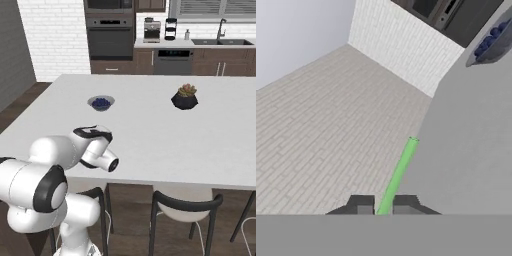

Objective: Take a straw from the drawer in front and place it inside the glass cup on the dining counter.

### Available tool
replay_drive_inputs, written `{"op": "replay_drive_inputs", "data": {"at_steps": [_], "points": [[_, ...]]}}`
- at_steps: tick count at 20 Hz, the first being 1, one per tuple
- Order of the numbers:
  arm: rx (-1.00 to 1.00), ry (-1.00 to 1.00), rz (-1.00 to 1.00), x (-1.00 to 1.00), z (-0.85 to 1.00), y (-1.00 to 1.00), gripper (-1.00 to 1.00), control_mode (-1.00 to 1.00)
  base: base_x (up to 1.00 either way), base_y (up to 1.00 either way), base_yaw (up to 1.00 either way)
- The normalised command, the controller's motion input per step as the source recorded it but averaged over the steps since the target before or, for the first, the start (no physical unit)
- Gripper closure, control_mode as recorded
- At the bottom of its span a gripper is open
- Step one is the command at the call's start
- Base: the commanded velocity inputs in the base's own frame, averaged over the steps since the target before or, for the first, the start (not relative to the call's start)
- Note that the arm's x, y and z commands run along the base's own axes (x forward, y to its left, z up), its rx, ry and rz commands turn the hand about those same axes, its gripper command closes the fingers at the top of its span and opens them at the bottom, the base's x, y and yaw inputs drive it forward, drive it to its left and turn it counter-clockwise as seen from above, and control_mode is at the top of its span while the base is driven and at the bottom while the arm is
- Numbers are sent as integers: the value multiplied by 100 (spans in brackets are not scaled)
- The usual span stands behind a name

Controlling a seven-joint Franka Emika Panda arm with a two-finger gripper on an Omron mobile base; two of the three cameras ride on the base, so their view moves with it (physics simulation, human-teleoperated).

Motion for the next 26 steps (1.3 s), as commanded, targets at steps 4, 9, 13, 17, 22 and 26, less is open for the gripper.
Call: {"op": "replay_drive_inputs", "data": {"at_steps": [4,9,13,17,22,26], "points": [[-3,-3,0,-3,-20,-5,100,-100,0,0,0],[0,0,0,0,-19,0,-100,-100,0,0,0],[0,0,0,0,-9,0,-100,-100,0,0,0],[0,-2,0,0,0,0,-100,-100,0,0,0],[0,-5,0,-3,1,0,-100,-100,0,0,0],[0,-7,-1,-28,23,0,-100,-100,0,0,0]]}}
